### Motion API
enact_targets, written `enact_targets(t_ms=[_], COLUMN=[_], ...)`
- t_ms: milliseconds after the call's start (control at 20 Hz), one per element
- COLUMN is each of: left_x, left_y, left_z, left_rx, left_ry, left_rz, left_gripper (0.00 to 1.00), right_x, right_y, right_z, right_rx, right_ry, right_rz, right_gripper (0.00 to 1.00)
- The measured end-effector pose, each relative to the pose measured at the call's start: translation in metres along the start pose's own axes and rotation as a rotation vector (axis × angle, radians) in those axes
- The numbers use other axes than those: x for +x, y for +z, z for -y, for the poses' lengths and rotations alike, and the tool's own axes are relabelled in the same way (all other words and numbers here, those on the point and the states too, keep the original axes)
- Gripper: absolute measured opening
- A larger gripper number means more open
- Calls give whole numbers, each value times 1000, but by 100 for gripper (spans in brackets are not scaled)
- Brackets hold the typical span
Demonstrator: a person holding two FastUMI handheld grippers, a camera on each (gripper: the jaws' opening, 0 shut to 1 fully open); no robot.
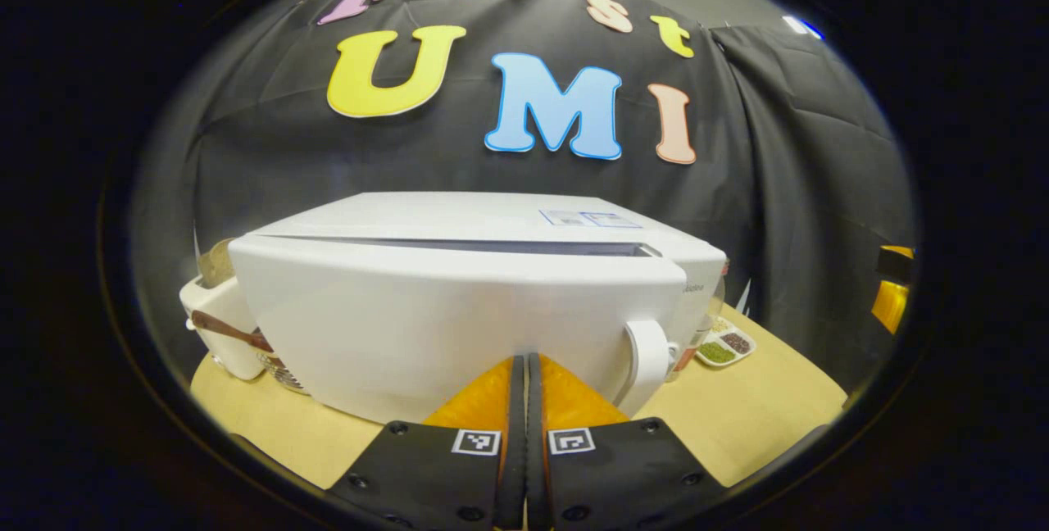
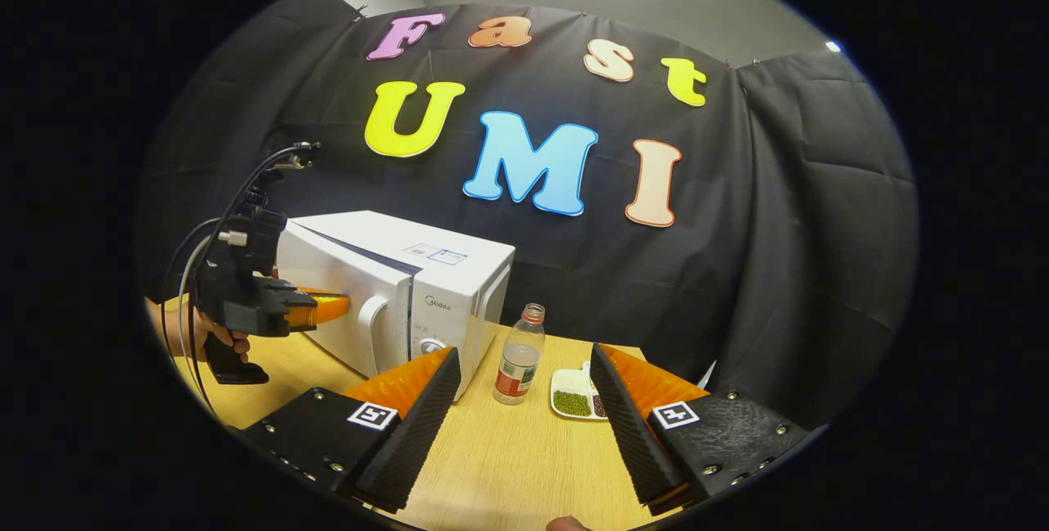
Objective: Open the microwave oven with the left hand, put the food in, and close the microwave oven.
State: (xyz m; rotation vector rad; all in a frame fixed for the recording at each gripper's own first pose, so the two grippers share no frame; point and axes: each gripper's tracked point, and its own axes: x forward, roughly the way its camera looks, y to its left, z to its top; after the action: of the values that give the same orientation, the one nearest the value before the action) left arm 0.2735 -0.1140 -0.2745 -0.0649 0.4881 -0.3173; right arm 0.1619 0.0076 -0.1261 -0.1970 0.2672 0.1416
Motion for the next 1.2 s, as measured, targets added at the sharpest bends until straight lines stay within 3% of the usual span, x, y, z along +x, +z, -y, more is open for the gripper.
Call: enact_targets(t_ms=[350,600,1000,1200], left_x=[11,16,-115,-180], left_y=[6,6,60,86], left_z=[-1,-5,-9,-24], left_rx=[-22,50,37,63], left_ry=[11,59,40,65], left_rz=[15,-30,137,230], left_gripper=[7,8,7,7], right_x=[5,5,-41,-72], right_y=[-8,-5,24,35], right_z=[7,-4,-30,-53], right_rx=[32,91,138,152], right_ry=[5,29,-1,-10], right_rz=[1,-1,70,97], right_gripper=[98,97,97,97])
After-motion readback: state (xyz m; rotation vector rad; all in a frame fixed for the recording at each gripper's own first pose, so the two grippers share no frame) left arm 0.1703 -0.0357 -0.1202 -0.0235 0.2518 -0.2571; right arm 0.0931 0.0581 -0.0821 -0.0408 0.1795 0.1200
